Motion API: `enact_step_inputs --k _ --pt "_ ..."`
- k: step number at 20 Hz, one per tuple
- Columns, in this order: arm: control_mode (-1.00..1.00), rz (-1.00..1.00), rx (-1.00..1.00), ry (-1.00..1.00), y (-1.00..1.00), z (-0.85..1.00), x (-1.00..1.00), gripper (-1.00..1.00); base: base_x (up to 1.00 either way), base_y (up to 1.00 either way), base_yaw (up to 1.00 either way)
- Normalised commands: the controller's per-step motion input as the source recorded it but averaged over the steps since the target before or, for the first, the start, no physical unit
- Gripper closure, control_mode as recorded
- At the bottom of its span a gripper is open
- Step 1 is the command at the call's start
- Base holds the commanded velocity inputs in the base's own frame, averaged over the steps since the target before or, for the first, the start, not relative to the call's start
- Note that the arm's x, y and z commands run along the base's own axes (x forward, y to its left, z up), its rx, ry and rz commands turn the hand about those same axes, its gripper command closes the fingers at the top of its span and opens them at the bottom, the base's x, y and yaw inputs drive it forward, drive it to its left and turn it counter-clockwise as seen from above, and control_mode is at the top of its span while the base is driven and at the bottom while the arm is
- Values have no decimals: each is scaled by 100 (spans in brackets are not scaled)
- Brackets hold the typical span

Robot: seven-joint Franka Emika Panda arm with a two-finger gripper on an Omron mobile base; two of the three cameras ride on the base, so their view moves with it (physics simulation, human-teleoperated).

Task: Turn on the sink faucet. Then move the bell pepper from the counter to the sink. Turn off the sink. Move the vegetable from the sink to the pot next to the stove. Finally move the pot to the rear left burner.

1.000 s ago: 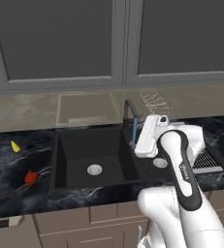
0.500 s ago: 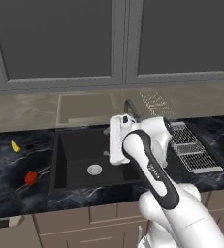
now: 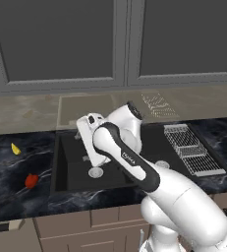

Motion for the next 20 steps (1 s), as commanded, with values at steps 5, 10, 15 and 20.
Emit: enact_step_inputs --k 5,10,15,20 --pt "-100 39 -21 -6 39 6 11 -100 0 0 0" --pt "-100 43 -18 -11 11 -10 0 -100 0 0 0" --pt "-100 38 -14 -10 27 -47 -10 -100 0 0 0" --pt "-100 33 -13 -7 41 -46 -5 -100 0 0 0"
